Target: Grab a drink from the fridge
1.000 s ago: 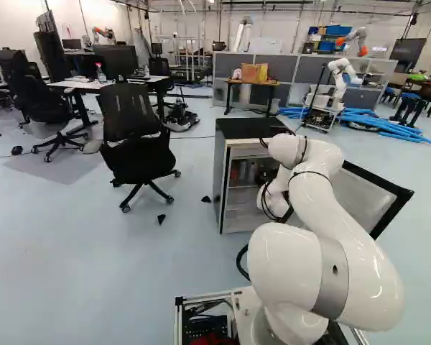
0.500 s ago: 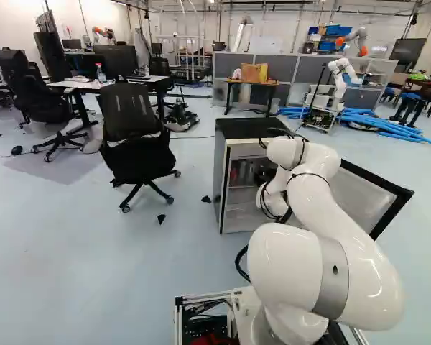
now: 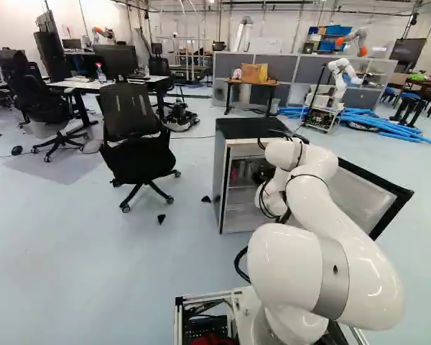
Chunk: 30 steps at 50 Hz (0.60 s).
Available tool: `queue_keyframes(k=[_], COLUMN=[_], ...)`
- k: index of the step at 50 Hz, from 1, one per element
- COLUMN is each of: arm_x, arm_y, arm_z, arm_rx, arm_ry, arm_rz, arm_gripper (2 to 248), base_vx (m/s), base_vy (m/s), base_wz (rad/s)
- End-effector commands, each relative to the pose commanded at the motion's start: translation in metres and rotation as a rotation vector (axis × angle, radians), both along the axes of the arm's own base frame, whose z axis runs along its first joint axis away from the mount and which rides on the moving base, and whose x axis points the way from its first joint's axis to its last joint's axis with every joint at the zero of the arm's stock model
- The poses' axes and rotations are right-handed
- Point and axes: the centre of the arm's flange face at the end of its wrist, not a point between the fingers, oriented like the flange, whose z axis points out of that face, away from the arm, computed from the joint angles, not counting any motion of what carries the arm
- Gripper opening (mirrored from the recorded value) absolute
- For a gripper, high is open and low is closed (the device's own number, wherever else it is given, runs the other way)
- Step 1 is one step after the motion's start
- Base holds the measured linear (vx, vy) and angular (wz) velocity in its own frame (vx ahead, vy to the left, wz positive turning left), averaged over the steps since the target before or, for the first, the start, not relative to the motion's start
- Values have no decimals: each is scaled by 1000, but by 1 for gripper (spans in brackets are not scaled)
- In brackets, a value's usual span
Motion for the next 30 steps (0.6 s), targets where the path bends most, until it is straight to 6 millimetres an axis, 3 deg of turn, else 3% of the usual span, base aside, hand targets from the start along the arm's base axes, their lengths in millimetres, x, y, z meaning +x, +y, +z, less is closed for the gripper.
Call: queue_keyframes(k=[16, 17, 21, 22, 30], arm_x=[0, 0, 0, 0, 0], arm_y=[0, 0, 0, 0, 0], arm_z=[0, 0, 0, 0, 0], arm_rx=[0, 0, 0, 0, 0], arm_ry=[0, 0, 0, 0, 0], arm_rz=[0, 0, 0, 0, 0], arm_gripper=[152, 141, 141, 105, 93], base_vx=[0, 0, 0, 0, 0], base_vy=[0, 0, 0, 0, 0], base_wz=[0, 0, 0, 0, 0])
